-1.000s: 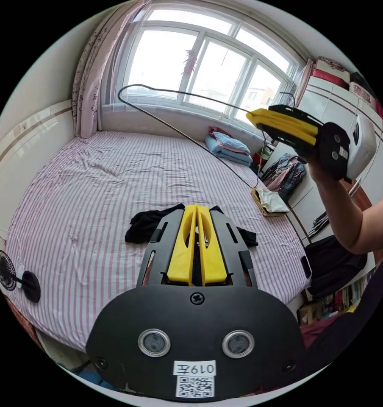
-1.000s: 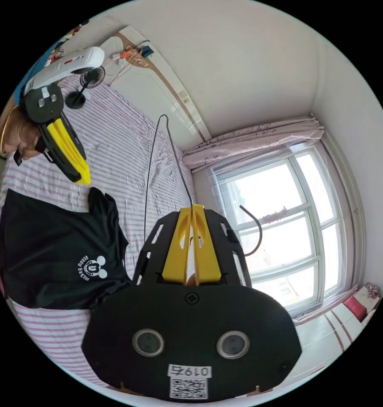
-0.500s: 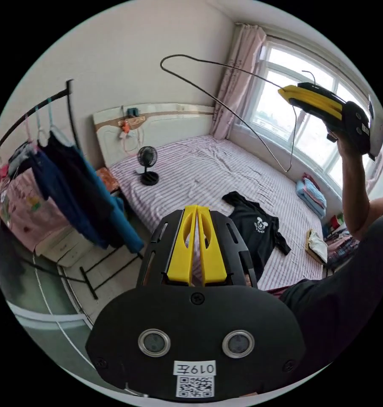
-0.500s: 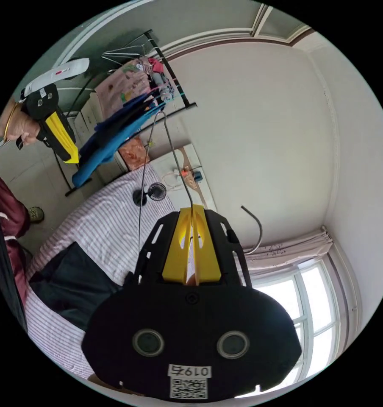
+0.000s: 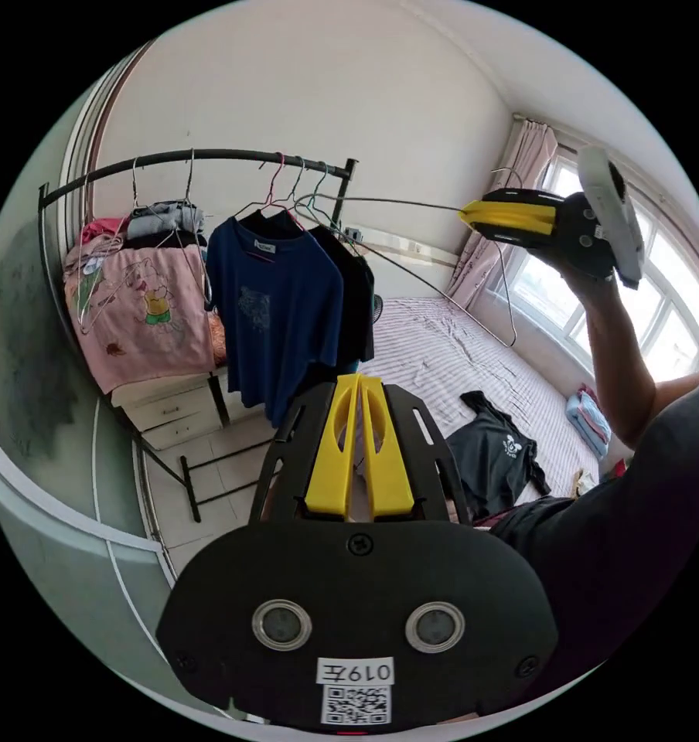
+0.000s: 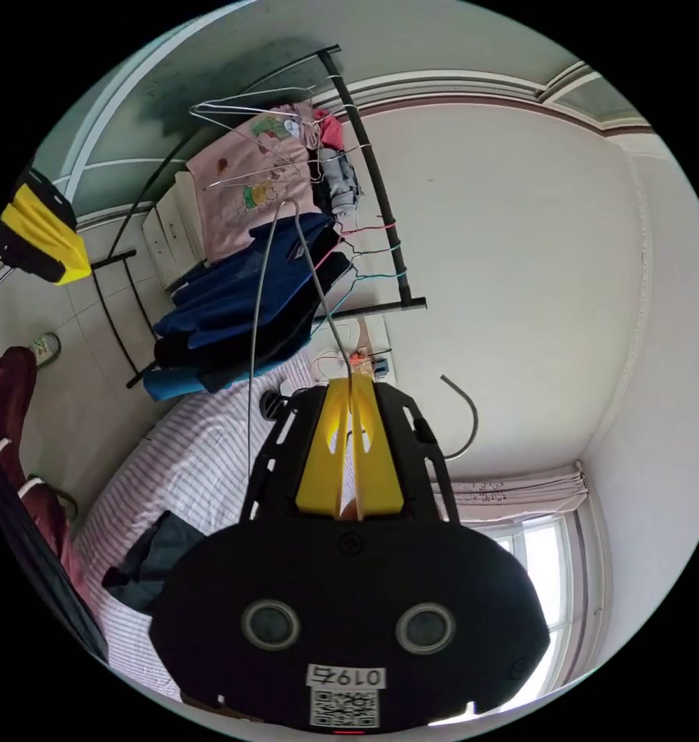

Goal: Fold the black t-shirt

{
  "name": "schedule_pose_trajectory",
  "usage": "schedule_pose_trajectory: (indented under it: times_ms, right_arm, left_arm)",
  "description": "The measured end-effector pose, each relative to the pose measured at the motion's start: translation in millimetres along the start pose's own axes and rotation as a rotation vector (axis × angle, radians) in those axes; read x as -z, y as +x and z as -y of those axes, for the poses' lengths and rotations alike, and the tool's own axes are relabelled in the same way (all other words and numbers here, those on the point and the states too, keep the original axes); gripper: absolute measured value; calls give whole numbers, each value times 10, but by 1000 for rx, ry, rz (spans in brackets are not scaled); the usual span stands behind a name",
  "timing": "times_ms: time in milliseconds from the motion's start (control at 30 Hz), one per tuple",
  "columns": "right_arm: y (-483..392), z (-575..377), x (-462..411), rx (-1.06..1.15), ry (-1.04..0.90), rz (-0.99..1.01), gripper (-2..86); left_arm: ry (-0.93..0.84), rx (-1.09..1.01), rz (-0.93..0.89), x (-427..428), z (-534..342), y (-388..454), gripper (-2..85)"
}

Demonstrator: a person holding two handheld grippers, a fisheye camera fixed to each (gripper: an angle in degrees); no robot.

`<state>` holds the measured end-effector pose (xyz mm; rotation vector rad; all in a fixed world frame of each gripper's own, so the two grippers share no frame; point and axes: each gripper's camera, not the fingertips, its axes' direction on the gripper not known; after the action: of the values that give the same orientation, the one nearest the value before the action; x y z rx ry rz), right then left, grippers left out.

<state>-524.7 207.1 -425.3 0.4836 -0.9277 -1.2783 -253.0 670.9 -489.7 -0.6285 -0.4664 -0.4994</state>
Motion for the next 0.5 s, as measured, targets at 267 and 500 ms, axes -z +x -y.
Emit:
schedule_pose_trajectory:
  times_ms: [267,500]
  right_arm:
    - [-665,1868,-460,-71,-142,65,-10]
    - [-1159,2901,-854,-68,-286,55,-10]
  left_arm:
    - [-139,-330,16,182,-168,-1321,8]
    - [-76,-279,-188,142,-386,-2279,8]
